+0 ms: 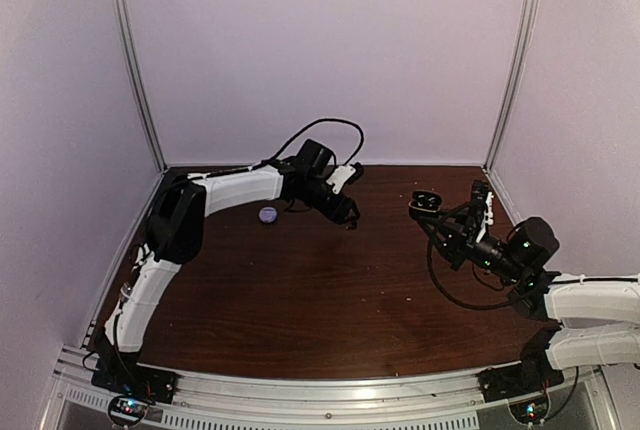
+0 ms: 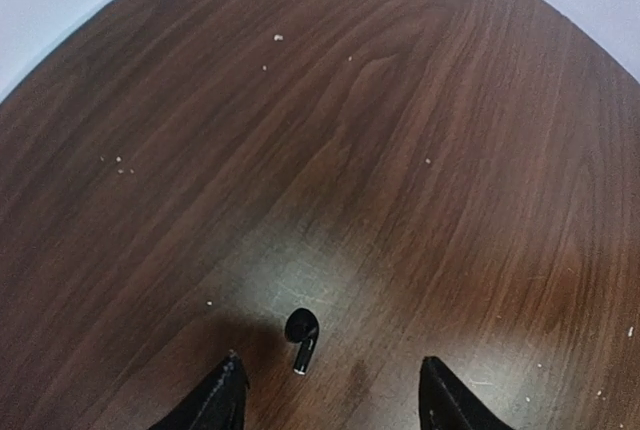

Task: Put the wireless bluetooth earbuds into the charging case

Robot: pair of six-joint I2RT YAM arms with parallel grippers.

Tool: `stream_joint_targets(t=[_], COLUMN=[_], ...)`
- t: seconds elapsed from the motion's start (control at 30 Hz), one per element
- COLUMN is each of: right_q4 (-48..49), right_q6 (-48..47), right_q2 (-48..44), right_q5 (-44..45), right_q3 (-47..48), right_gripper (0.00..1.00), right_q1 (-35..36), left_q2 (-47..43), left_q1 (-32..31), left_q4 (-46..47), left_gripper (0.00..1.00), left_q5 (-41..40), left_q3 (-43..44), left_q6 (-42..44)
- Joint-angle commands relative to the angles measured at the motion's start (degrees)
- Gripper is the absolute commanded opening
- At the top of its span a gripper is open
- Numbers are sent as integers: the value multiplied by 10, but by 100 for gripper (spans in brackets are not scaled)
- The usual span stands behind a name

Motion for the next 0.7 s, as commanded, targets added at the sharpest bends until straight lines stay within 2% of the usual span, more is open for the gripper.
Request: stream_joint_targets(t=[0.0, 0.4, 0.67], right_q4=[3, 11, 6], right_q6=[10, 11, 7], right_q2=[-4, 11, 16], right_q5=[5, 0, 3], right_q3=[-5, 1, 4], right_gripper=[0, 0, 0], right_q1=[-4, -6, -7], left_q2=[47, 138, 147], left_q1=[-2, -4, -22], left_q4=[0, -13, -45], left_gripper=[58, 51, 42], left_q5=[6, -5, -40], left_q3=[45, 139, 137], left_q6=[-22, -40, -12])
